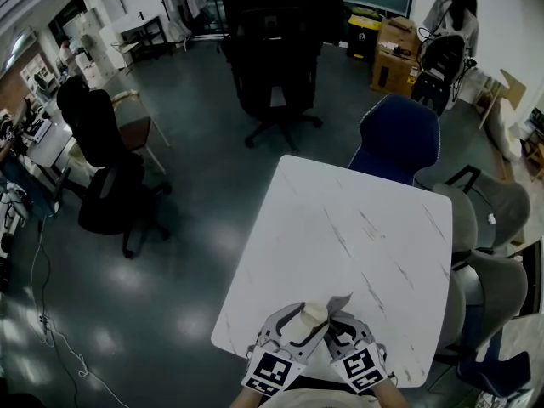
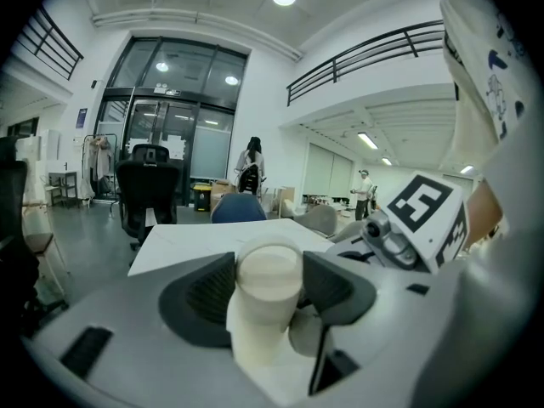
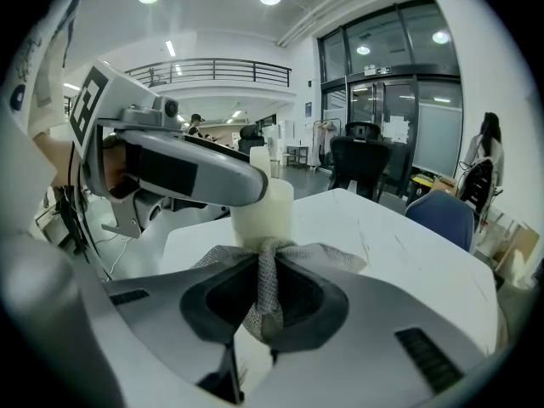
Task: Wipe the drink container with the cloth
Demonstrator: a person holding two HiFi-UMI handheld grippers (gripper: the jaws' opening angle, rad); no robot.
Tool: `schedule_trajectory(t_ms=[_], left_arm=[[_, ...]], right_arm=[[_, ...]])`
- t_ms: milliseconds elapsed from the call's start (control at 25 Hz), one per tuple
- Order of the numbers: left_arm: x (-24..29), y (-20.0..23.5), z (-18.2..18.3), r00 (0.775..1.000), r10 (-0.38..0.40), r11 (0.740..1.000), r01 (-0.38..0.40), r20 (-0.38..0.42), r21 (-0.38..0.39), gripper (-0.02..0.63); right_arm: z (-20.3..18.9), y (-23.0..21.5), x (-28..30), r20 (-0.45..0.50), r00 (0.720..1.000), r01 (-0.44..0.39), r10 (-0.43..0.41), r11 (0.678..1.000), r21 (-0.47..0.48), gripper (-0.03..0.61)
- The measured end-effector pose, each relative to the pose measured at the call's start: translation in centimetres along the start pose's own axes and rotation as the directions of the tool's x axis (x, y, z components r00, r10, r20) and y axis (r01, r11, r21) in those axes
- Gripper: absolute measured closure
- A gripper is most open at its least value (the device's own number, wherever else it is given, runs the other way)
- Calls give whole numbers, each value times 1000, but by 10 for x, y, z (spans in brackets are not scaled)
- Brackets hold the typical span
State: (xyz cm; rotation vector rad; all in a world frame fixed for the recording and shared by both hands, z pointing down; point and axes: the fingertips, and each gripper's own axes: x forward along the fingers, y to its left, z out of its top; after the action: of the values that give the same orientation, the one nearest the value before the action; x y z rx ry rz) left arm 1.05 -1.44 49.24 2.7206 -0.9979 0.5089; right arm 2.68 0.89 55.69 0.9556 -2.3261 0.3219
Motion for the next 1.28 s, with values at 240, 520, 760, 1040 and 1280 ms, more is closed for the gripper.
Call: schedule_trajectory(t_ms=[240, 520, 760, 1040, 1280], left_arm=[[-1, 0, -1, 999, -36, 999, 36, -5, 24, 359], [-1, 0, -2, 996, -88, 994, 88, -8, 65, 359], [-2, -2, -2, 989, -145, 985, 145, -13, 97, 359], [-1, -1, -3, 983, -185, 976, 185, -10, 118, 359], [-1, -3, -3, 974, -227, 964, 227, -12, 136, 359]], right_arm=[[-4, 0, 5, -10, 1000, 9, -9, 1000, 4, 522], [-10, -1, 13, -36, 999, 8, -9, 1000, -21, 522], [-18, -1, 18, -56, 998, -1, -1, 999, -35, 522], [-28, -2, 28, -71, 997, 3, -5, 1000, -28, 522], [-38, -3, 34, -94, 996, 4, -7, 1000, -31, 522]])
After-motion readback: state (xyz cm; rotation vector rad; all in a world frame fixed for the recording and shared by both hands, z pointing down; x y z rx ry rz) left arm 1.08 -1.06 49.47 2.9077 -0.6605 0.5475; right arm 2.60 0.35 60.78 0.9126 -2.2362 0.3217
